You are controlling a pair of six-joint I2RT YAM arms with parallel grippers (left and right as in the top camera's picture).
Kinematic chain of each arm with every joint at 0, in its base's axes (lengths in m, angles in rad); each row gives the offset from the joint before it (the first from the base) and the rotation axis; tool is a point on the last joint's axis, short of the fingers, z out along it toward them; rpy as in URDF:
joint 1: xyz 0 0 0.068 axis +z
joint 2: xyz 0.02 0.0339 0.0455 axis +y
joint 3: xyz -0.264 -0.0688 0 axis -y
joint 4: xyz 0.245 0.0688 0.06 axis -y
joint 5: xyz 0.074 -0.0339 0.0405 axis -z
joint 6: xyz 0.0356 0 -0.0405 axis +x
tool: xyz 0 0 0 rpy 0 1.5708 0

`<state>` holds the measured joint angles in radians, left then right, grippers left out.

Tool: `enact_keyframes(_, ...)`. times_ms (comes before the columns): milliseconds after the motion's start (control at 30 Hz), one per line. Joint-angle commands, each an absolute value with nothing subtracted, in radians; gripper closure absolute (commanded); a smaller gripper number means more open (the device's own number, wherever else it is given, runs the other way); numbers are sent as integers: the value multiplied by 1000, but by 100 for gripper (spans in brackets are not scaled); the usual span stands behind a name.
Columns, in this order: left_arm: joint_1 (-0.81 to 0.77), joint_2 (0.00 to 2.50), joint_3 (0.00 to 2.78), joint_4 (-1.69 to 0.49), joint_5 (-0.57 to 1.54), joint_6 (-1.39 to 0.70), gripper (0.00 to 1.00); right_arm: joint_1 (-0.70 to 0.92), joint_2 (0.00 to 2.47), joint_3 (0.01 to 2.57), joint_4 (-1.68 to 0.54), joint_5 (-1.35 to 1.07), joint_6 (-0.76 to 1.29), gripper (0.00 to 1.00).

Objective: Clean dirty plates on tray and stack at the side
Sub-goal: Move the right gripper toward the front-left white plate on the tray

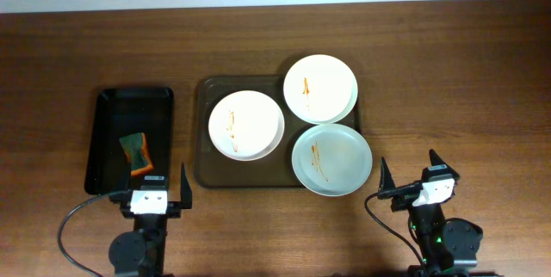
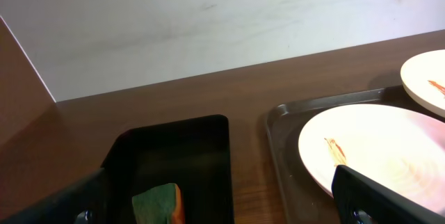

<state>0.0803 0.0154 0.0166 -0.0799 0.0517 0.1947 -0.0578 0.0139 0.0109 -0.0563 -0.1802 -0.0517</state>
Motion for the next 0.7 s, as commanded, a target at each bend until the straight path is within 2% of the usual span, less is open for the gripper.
enact_keyframes(0, 76, 7, 9, -80, 45, 211, 0, -52, 8, 6, -64, -175, -44, 2)
enact_keyframes(667, 76, 7, 9, -78, 44, 212, 1, -52, 8, 6, -36, -171, -44, 2)
